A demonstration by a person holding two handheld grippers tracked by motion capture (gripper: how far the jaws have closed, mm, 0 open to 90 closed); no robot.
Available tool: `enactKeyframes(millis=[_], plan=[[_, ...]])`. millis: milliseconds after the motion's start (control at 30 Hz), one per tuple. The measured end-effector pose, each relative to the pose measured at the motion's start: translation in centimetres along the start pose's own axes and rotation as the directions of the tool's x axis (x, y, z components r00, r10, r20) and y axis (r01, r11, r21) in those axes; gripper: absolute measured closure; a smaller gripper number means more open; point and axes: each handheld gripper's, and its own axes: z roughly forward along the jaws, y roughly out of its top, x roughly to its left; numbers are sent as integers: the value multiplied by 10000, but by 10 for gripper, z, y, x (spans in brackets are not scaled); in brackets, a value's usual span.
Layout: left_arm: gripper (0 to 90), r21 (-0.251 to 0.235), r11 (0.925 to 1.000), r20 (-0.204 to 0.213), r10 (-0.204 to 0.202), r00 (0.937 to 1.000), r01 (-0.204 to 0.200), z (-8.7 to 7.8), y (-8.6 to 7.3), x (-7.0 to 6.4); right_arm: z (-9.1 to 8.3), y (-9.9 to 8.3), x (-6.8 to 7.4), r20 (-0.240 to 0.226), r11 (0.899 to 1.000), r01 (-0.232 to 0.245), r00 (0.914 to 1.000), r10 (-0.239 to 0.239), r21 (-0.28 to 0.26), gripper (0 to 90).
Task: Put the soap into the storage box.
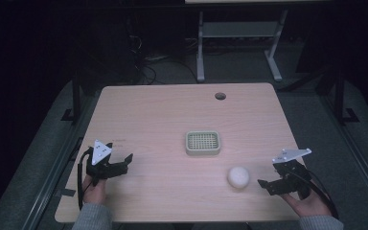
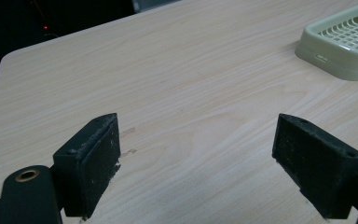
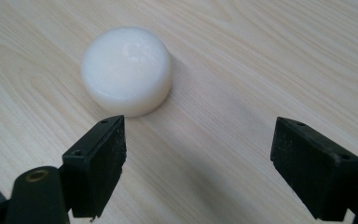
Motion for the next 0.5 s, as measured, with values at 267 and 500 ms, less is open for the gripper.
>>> enactKeyframes(millis=[267,500], plan=[[148,-58,9999,-7,-84,10000,84,0,0,1,2,11,1,-334,9990,259,9991,-247,370,176],[148,-29,10000,-11,-73,10000,73,0,0,1,3,21,5,-442,9961,630,9972,-603,622,176]])
